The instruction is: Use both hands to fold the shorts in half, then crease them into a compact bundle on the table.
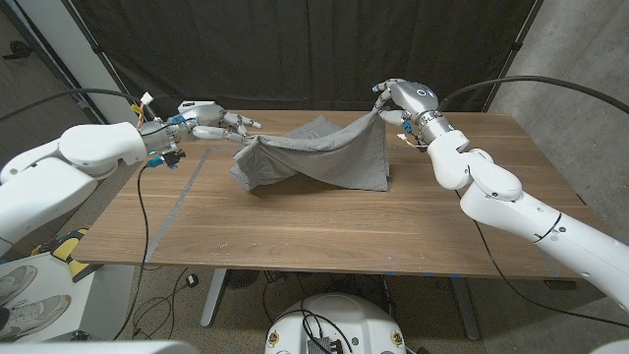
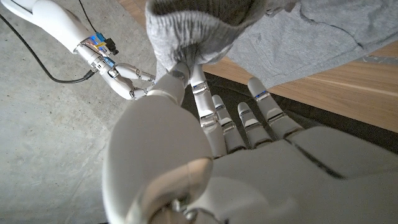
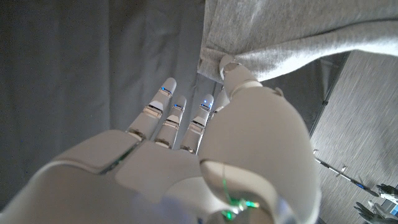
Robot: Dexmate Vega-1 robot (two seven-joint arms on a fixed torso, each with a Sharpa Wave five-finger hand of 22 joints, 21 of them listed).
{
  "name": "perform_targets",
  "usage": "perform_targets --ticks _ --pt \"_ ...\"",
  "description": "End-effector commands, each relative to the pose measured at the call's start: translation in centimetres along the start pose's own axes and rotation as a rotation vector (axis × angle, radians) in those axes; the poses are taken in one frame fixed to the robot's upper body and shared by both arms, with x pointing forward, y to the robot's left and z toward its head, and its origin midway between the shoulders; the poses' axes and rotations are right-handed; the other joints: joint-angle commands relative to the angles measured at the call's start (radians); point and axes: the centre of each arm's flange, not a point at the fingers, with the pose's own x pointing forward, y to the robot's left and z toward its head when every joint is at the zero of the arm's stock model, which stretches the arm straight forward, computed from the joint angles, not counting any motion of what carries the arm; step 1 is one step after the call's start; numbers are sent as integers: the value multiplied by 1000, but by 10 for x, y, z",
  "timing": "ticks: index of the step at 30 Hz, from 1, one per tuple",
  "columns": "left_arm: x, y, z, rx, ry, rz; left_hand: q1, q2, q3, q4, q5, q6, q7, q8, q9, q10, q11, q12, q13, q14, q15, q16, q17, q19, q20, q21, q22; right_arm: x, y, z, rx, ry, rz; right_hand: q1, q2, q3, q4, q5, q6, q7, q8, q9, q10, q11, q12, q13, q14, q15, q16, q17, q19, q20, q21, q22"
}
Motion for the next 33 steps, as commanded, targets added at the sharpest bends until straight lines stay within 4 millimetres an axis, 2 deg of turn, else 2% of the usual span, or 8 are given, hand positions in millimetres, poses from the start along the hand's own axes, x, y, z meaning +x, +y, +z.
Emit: perform_targets --ticks 1,14,33 --pt "-7 -2 -16 -130 -34 27 5 -4 10 -1 8 3 -1 191 368 -2 4 -2 5 -7 -25 -3 5 -5 1 7 0 32 9 -2 -1 -22 -56 -8 -3 6 2 6 5 -9 0 2 5 -10 6 3 6 -145 8 1 13 -1 4 3" --pt "-4 -2 -29 -219 -52 138 2 -5 19 0 16 -2 4 188 358 -5 7 -3 5 -12 -19 -3 5 -12 5 15 -1 64 13 1 0 -38 -35 -12 -6 8 1 11 8 -14 1 2 5 -10 5 3 7 -147 6 0 13 -2 3 3" --pt "8 -2 -56 -437 -51 201 -2 -8 32 0 27 -11 11 189 357 -18 19 -5 6 -21 -10 -4 6 -25 11 27 -3 118 16 0 -18 -58 -1 -16 -13 11 -1 19 11 -13 1 2 0 -11 2 3 6 -148 3 -1 12 0 1 3"
